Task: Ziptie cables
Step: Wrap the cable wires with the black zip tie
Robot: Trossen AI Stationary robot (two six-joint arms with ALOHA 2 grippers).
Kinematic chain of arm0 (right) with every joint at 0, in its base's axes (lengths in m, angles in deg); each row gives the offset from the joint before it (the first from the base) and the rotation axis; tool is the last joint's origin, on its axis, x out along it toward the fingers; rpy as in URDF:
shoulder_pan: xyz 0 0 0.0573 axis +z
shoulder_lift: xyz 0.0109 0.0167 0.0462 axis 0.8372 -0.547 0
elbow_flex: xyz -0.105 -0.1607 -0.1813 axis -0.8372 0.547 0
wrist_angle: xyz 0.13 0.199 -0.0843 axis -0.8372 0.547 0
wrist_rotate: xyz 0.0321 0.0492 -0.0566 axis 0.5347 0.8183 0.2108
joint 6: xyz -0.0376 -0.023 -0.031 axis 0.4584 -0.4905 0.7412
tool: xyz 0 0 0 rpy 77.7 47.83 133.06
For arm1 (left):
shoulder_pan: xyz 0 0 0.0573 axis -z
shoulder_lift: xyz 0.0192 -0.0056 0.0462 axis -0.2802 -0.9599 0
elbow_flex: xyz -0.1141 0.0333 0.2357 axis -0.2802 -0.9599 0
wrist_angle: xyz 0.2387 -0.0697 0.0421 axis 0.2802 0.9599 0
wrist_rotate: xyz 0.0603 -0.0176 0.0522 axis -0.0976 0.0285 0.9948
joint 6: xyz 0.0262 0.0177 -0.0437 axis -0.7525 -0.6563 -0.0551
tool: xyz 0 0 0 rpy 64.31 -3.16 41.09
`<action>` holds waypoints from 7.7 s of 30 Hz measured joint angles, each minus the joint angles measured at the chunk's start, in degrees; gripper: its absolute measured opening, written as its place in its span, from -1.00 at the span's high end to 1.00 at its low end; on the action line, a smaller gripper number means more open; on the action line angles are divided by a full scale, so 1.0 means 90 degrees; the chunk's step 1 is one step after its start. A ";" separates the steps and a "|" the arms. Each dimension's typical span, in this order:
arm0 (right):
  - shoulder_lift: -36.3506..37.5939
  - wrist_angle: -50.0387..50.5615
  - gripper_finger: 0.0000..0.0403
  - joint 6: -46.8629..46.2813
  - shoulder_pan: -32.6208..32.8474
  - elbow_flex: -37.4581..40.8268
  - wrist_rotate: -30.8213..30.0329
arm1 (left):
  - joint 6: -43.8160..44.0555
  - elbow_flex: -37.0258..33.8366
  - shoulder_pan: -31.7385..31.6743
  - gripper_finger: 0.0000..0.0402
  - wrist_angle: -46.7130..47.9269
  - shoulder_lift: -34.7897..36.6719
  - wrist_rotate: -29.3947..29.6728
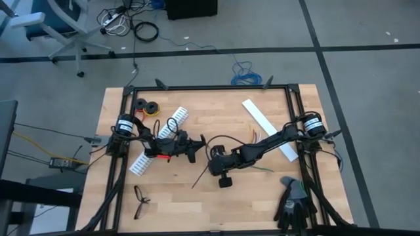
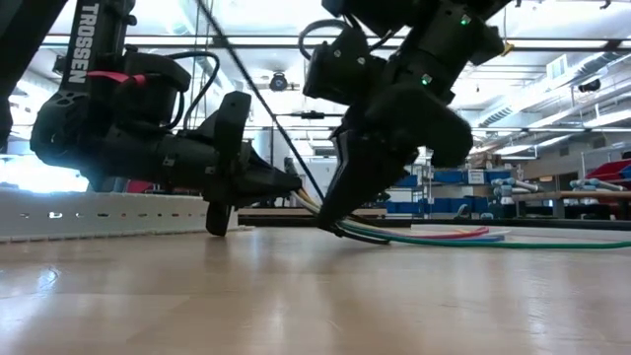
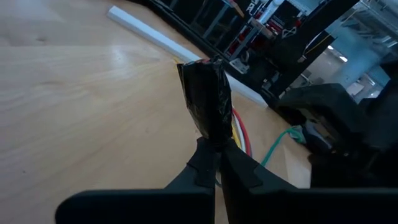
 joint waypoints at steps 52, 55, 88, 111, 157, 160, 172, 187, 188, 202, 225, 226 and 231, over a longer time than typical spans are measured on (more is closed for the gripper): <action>-0.0383 0.0119 0.98 -0.0024 -0.0050 -0.0005 -0.0193 | 0.0029 -0.0083 0.0000 0.94 -0.0105 0.0002 -0.0029; -0.0322 0.0177 0.99 -0.0128 0.0023 0.0000 -0.0458 | 0.0026 -0.0120 0.0000 0.95 -0.0143 0.0002 -0.0042; 0.1158 0.3441 1.00 -0.2811 0.0540 0.0005 -0.2429 | -0.0035 -0.0887 0.0662 0.97 -0.0262 0.1141 0.0025; 0.1158 0.3098 1.00 -0.2501 0.0610 0.0005 -0.2556 | -0.0394 -0.1478 0.0943 0.97 0.0571 0.2429 0.1171; 0.1166 0.2869 1.00 -0.2063 0.0725 0.0005 -0.2161 | -0.1583 -0.0986 0.0326 0.14 0.2434 0.2498 0.1117; 0.1187 0.2866 1.00 -0.2064 0.0744 0.0005 -0.2171 | -0.2160 -0.0984 0.0328 0.14 0.2529 0.2640 0.1127; 0.1211 0.2866 1.00 -0.2098 0.0741 0.0005 -0.2178 | -0.3195 -0.0984 0.0250 0.14 0.3423 0.3385 0.1606; 0.1847 0.2560 1.00 -0.1735 0.0718 0.0286 -0.2848 | -0.2675 -0.0874 -0.0083 0.14 0.5409 0.4985 0.1783; 0.1998 0.2361 1.00 -0.1651 0.0674 0.0458 -0.2846 | -0.2664 -0.0782 -0.0136 0.14 0.5682 0.5063 0.1659; 0.5709 -0.0059 1.00 -0.2764 0.0088 0.4134 -0.2614 | -0.5084 0.2150 -0.1069 0.14 0.8351 0.5403 0.1012; 0.5818 -0.2836 1.00 -0.3995 0.0814 0.6120 -0.2200 | -0.6456 0.4273 -0.0260 0.14 0.8458 0.1818 -0.2028; 0.5818 -0.2823 1.00 -0.3986 0.0814 0.6120 -0.2198 | -0.6597 0.4391 -0.0195 0.14 0.8509 0.1677 -0.2032; 0.5818 -0.2823 1.00 -0.3931 0.0814 0.6120 -0.2199 | -0.7225 0.4659 0.0019 0.14 0.8571 0.1158 -0.1733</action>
